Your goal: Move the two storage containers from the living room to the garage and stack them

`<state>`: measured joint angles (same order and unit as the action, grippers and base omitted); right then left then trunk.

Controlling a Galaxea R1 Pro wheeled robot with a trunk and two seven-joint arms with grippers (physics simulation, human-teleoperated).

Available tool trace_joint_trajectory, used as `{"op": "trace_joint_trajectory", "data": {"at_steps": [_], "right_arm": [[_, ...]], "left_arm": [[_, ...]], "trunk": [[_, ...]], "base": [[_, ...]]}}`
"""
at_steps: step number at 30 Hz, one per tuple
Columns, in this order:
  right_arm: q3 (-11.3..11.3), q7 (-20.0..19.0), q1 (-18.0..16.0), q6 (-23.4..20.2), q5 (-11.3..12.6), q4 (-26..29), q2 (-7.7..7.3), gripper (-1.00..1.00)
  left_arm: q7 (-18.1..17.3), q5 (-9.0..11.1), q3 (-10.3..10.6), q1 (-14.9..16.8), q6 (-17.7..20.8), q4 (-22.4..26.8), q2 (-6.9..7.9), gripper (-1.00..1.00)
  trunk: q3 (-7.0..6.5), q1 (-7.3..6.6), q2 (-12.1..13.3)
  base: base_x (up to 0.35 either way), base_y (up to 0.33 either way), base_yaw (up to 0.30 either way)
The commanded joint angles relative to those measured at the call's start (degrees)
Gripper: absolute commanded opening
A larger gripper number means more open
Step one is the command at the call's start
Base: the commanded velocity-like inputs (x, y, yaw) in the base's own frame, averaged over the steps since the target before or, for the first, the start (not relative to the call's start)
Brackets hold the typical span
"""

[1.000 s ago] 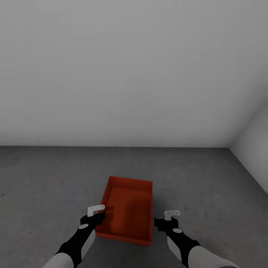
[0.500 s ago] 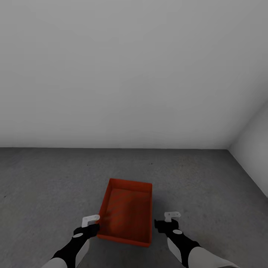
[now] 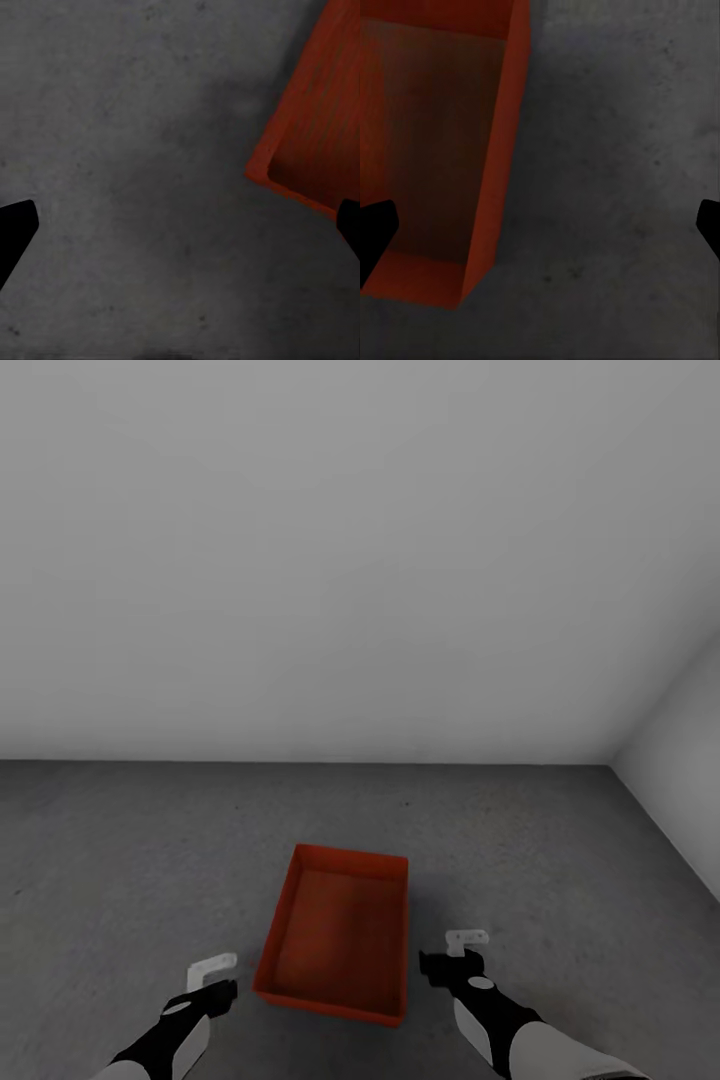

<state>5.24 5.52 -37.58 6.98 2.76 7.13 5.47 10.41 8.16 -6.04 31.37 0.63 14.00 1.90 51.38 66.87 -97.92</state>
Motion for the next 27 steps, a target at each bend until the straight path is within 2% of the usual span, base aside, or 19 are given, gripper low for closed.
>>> {"op": "trace_joint_trajectory", "data": {"at_steps": [1,6,9,13,20,27], "right_arm": [[0.5,0.4,0.0,0.2,0.3,-0.2,-0.01,1.00],[0.5,0.4,0.0,0.1,0.3,-2.4,-0.20,1.00],[0.5,0.4,0.0,0.1,0.3,-3.0,-0.81,1.00],[0.5,0.3,0.1,0.1,0.2,-3.2,-1.08,1.00],[0.6,0.2,0.2,0.1,-0.1,-3.3,-1.08,1.00],[0.6,0.2,0.3,0.1,-0.1,-3.8,-1.00,1.00]], "left_arm": [[0.1,0.8,0.1,0.0,-0.1,-2.7,0.71,1.00],[0.1,0.8,0.1,0.0,-0.2,-3.7,1.22,1.00],[0.1,0.9,0.1,0.0,-0.2,-3.8,1.51,1.00],[0.1,1.6,0.1,0.0,-0.2,-3.9,1.59,1.00],[0.1,2.5,0.1,0.0,-0.2,-5.0,1.69,1.00],[0.1,2.6,0.1,0.0,-0.3,-5.7,1.70,1.00]], "trunk": [[-0.15,-0.23,0.4],[-1.05,-1.33,2.4],[-1.58,-1.99,3.6],[-2.30,-2.87,5.2],[-3.56,-4.40,8.0],[-4.82,-5.94,10.8]], "base": [[0.000,0.000,0.000],[0.000,0.000,0.000],[0.000,0.000,0.000],[0.000,0.000,0.000],[0.000,0.000,0.000],[0.000,0.000,0.000]]}}
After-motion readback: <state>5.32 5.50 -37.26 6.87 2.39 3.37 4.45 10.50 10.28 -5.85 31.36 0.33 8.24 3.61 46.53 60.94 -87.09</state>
